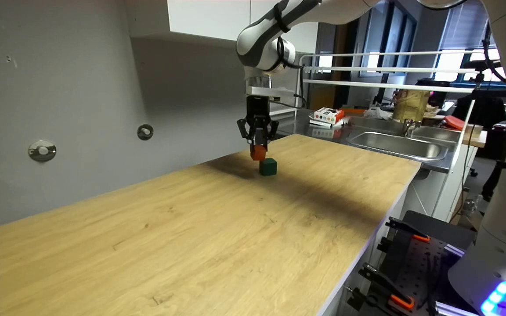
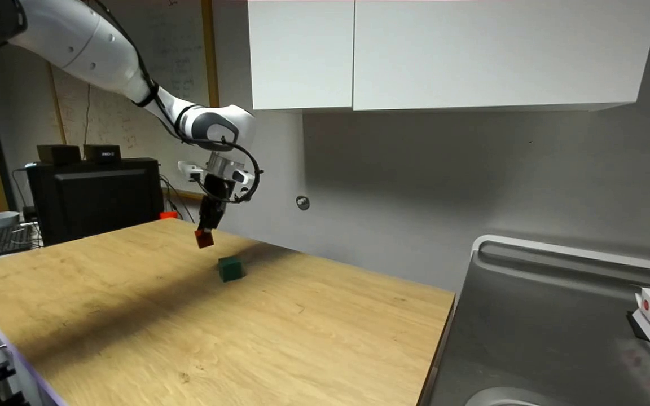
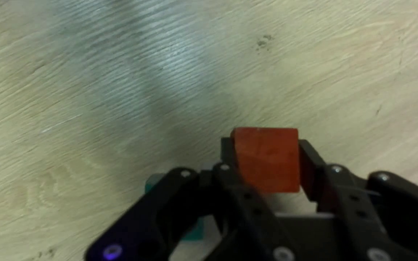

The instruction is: Put the orange block on the green one

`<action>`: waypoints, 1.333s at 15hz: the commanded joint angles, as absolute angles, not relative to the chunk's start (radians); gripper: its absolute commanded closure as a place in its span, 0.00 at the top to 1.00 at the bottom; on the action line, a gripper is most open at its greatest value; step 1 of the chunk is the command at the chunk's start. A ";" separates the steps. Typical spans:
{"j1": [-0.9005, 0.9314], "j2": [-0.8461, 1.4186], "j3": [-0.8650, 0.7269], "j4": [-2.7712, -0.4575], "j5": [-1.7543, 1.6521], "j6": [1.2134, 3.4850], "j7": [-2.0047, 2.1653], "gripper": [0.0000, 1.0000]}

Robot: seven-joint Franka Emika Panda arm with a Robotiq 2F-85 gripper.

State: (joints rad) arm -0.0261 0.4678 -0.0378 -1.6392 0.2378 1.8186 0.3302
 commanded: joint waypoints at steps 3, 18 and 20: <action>-0.088 0.510 -0.061 -1.537 0.270 1.774 0.318 0.18; -0.136 0.634 -0.070 -1.444 0.283 1.720 0.319 0.18; -0.133 0.643 -0.068 -1.442 0.282 1.712 0.321 0.18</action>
